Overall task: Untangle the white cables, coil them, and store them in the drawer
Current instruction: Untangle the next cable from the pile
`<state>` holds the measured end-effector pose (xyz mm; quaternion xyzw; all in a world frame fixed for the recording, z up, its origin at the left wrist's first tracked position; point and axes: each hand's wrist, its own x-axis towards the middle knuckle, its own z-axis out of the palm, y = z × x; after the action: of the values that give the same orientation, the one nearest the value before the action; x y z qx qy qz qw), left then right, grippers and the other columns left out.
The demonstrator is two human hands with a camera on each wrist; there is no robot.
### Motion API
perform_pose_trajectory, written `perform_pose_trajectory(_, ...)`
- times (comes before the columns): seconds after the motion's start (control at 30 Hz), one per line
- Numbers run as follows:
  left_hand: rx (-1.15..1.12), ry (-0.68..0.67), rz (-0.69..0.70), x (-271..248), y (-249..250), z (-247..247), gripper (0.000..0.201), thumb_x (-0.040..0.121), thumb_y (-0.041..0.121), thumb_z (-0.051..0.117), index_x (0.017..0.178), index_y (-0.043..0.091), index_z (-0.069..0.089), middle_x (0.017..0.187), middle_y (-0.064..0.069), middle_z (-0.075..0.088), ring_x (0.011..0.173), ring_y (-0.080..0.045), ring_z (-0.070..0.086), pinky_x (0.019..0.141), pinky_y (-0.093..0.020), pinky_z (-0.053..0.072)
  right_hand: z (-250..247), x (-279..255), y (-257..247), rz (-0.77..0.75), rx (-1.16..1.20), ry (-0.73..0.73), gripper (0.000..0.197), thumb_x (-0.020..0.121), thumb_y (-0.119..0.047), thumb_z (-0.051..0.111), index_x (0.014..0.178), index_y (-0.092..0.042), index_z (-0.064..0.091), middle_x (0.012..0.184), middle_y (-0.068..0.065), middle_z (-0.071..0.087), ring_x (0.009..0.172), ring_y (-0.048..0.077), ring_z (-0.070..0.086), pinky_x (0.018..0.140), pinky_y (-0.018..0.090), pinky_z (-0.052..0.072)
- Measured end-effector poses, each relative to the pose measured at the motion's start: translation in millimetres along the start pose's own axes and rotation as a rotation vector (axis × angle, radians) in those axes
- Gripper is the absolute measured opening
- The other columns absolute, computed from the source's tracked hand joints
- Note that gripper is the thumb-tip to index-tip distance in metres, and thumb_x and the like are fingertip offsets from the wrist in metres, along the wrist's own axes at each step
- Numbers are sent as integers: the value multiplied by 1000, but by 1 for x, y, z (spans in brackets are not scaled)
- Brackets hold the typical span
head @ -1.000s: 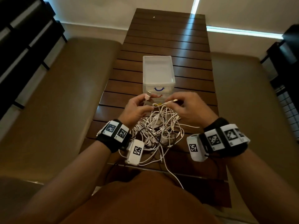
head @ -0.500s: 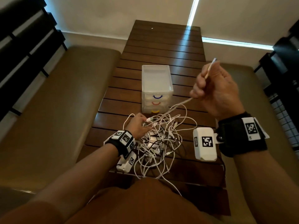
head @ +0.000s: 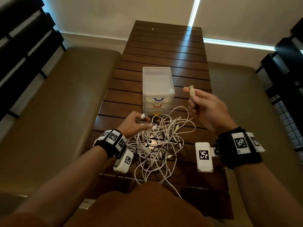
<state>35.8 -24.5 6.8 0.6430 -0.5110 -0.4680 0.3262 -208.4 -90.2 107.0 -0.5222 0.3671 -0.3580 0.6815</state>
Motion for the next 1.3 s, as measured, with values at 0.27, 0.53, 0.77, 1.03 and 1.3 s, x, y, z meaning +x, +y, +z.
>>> perform_pose_trajectory(0.27, -674, -21, -48, -2, 57, 17, 29, 101, 20, 37, 117, 9, 59, 73, 1, 52, 50, -5, 51, 48, -19, 36, 26, 3, 37, 103, -197, -59, 17, 97, -13, 51, 90, -9, 66, 64, 0, 65, 52, 11, 57, 44, 18, 41)
perform_pose_trajectory(0.53, -717, -13, -39, -3, 61, 31, 28, 103, 21, 38, 81, 12, 53, 67, -1, 48, 57, -13, 38, 56, -26, 34, 42, 4, 55, 130, -161, -90, 20, 98, -15, 51, 87, -10, 65, 63, 3, 64, 53, 13, 58, 49, 20, 46)
perform_pose_trajectory(0.77, -759, 47, -60, -6, 67, 35, 26, 102, 16, 38, 108, 0, 58, 67, -3, 50, 55, -12, 42, 56, -25, 37, 51, 5, 58, 132, -144, -13, 23, 99, -16, 49, 88, -6, 66, 67, 6, 64, 54, 15, 57, 49, 20, 47)
perform_pose_trajectory(1.03, -726, -22, -34, -8, 68, 37, 31, 103, 30, 37, 105, 7, 57, 66, -10, 44, 51, -18, 44, 49, -29, 43, 59, 9, 58, 149, -159, 54, 19, 98, -19, 53, 86, -10, 64, 67, 8, 64, 55, 17, 58, 48, 22, 48)
perform_pose_trajectory(1.3, -761, 33, -75, -5, 62, 31, 35, 103, 30, 36, 95, 5, 59, 87, -15, 61, 75, -25, 60, 72, -40, 53, 55, 9, 51, 107, -342, 59, 17, 94, -26, 60, 93, -9, 59, 88, 10, 68, 74, 19, 67, 67, 32, 58)
